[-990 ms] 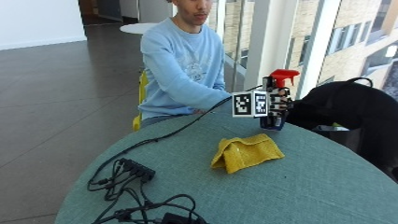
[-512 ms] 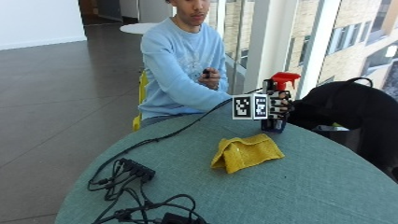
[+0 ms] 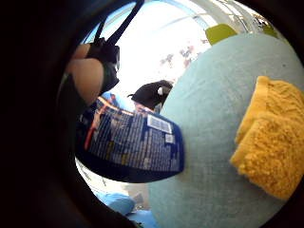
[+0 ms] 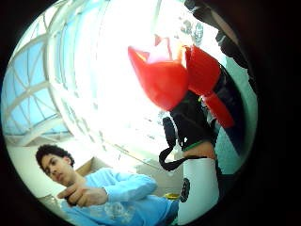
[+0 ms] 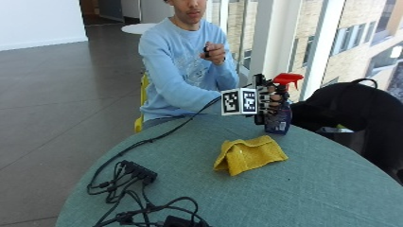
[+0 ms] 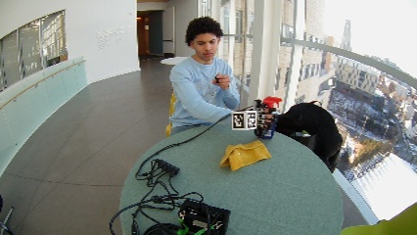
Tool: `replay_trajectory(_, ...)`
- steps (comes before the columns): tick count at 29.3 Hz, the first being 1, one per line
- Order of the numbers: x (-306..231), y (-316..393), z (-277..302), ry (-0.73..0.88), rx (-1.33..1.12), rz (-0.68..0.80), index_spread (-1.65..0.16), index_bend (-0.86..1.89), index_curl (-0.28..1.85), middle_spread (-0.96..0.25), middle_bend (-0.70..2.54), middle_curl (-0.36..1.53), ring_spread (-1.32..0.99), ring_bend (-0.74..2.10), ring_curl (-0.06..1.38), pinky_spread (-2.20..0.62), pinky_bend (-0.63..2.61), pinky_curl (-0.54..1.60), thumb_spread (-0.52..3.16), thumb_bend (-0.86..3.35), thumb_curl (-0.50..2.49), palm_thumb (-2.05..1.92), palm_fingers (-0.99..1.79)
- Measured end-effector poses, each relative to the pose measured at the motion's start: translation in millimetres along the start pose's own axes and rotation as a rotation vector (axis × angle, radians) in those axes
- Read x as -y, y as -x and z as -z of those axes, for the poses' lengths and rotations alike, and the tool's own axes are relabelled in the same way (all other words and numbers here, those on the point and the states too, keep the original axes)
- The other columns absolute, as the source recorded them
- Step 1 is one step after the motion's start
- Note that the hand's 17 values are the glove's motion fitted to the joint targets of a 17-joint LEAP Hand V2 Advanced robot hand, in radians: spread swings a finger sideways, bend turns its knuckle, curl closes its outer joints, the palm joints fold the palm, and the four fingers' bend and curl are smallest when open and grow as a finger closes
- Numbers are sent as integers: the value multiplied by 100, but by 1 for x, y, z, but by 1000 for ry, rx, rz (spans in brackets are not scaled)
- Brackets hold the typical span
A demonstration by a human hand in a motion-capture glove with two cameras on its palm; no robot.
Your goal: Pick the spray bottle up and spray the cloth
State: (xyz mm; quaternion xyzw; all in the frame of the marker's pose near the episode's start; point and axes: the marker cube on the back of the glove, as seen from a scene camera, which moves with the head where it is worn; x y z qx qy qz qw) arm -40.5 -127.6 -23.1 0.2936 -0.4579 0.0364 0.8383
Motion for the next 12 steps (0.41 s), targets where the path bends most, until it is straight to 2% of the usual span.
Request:
replay_trajectory(6,-40,2,36,-5,-103,20,-35,1,19,-11,34,48,-9,47,40,8,40,40,97,-3,51,79,69)
replay_trajectory(12,-74,-3,47,30,-149,24,-36,6,17,-10,35,47,-9,47,39,10,40,39,99,-3,48,78,69)
